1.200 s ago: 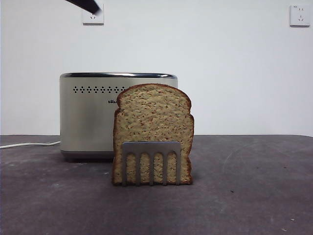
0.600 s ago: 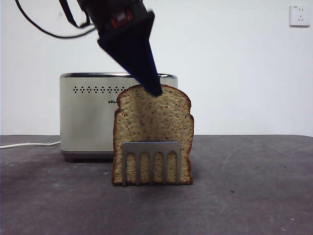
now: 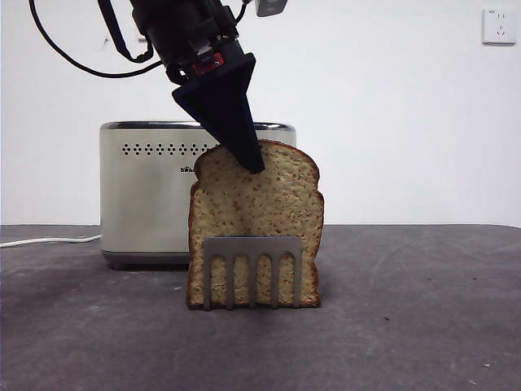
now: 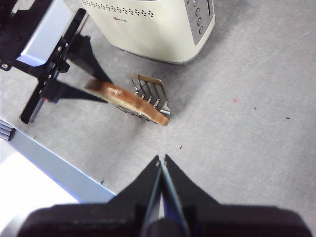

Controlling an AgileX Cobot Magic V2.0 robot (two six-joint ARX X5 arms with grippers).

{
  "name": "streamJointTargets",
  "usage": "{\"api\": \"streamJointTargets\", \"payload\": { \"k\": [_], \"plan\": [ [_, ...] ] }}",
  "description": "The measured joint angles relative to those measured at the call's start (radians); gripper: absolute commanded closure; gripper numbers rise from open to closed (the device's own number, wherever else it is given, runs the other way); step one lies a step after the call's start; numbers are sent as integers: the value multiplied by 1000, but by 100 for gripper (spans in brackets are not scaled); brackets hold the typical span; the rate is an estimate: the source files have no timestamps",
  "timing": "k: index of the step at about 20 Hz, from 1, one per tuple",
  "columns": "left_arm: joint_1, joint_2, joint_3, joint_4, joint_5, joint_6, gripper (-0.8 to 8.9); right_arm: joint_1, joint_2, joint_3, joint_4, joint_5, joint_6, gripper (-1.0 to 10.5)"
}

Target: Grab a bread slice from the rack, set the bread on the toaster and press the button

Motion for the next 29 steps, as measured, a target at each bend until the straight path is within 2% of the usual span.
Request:
{"api": "streamJointTargets", "payload": {
  "k": [9,15,19,22,25,29],
  "plan": [
    [0,0,54,-44,0,0,822,0,0,0,0,0,0,958],
    [0,-27,269,-227,-8,0,822,0,0,0,0,0,0,958],
    [0,-60,495,-289,-136,2,822,0,0,0,0,0,0,958],
    [8,-72,621,-298,-230,37,822,0,0,0,0,0,0,958],
    [34,-72,643,-317,-307,103,823,0,0,0,0,0,0,958],
    [106,-66,643,-326,-309,193,823,0,0,0,0,0,0,958]
  ]
}}
